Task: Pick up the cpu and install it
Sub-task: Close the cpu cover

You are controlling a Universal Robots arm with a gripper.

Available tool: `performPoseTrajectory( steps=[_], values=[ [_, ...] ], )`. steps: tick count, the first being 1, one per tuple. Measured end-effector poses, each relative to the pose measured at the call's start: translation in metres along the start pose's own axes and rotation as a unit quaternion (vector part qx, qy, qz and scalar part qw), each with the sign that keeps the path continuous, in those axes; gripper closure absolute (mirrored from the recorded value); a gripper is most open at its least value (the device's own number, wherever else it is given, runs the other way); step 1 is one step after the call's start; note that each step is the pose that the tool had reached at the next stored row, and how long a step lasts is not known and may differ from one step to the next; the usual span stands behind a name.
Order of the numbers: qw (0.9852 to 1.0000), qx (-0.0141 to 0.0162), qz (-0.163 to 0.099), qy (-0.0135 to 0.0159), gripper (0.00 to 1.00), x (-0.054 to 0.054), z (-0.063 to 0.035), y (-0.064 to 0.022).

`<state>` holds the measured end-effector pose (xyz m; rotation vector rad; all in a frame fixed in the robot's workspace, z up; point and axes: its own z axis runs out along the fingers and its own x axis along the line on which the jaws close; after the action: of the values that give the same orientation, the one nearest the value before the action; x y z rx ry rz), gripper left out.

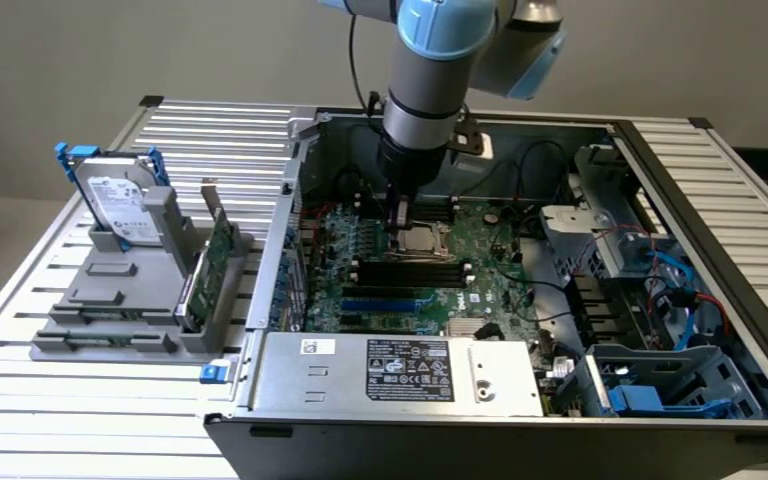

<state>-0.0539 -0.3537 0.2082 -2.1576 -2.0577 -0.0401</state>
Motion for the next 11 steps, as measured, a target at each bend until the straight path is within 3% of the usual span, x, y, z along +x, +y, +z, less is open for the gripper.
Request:
performPoseTrajectory(
  steps=[4, 8, 11],
  values=[
    [1.0, 0.0038, 0.0, -0.0013, 0.89, -0.0005, 0.0011, -0.0002],
    [0.9999, 0.0095, 0.001, -0.004, 0.89, -0.0011, 0.0036, 0.0],
    [0.9999, 0.01, 0.001, -0.0047, 0.89, -0.0012, 0.0036, 0.0]
  ],
)
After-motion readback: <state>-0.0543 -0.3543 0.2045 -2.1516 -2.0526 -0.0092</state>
